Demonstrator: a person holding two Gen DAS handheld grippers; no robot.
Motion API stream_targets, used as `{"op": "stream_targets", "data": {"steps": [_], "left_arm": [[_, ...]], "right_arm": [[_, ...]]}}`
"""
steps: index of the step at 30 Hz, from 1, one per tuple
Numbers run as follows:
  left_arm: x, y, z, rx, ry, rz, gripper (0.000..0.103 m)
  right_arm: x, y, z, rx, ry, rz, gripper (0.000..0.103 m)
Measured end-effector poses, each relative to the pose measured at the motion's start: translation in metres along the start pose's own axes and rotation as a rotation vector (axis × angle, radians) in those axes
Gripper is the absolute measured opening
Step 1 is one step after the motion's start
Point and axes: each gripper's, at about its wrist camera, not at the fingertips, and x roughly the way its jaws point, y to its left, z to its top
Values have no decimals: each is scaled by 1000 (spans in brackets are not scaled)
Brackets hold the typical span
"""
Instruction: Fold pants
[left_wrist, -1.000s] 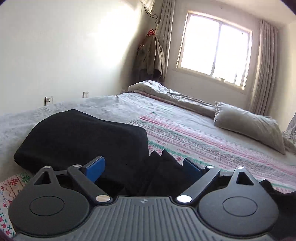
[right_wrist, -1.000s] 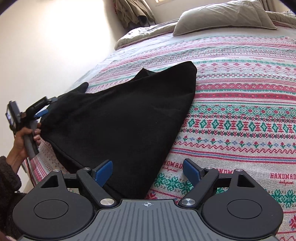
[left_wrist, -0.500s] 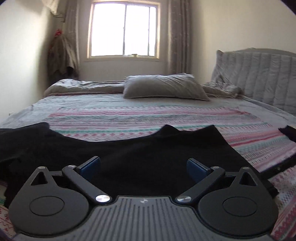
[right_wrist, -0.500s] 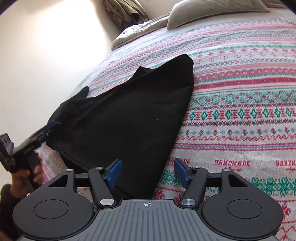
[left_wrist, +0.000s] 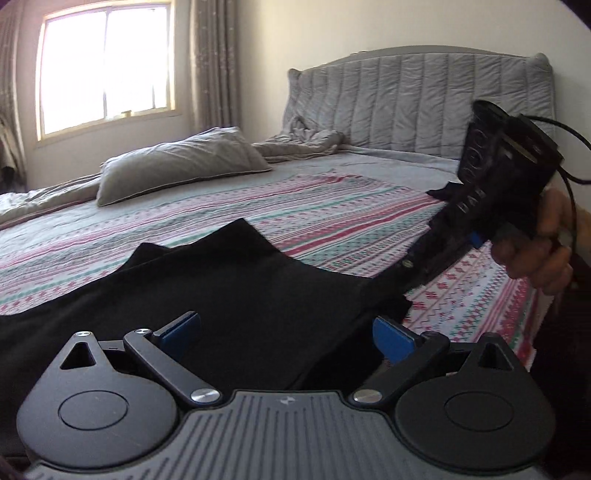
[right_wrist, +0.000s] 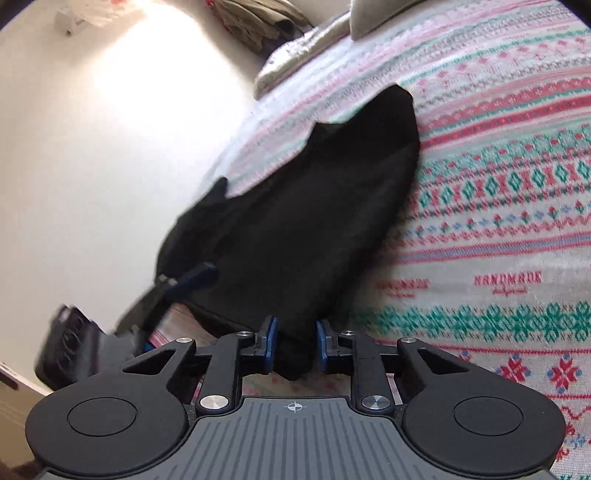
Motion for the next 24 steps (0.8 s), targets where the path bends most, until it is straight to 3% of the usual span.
{"op": "stream_targets", "data": {"steps": [5,7,9,10,13,14,17,24], "left_arm": [[27,-29,3,66,42,7,101],[42,-39,1,87,83,64,91],[60,-48,-3,126,137,178,74],[67,-51,-6,145,157,230,72],[73,-53,-10,131,153,290,69],[73,-52,-11,118,152,300,65],[74,-53,-13,76,144,311,54],[72,-54,-15,47,135,313,37]], "right_arm": [[3,8,11,-10,-6,26,21],[5,9,14,-8,0,34,22],[4,6,17,1,1,44,25],[3,3,19,13,-6,42,26],[-2,-12,27,28,-43,-45,49],[-2,-17,31,32,-55,-91,52],[11,-37,43,60,-63,-186,52],[56,-48,74,-34,-186,-223,44]]}}
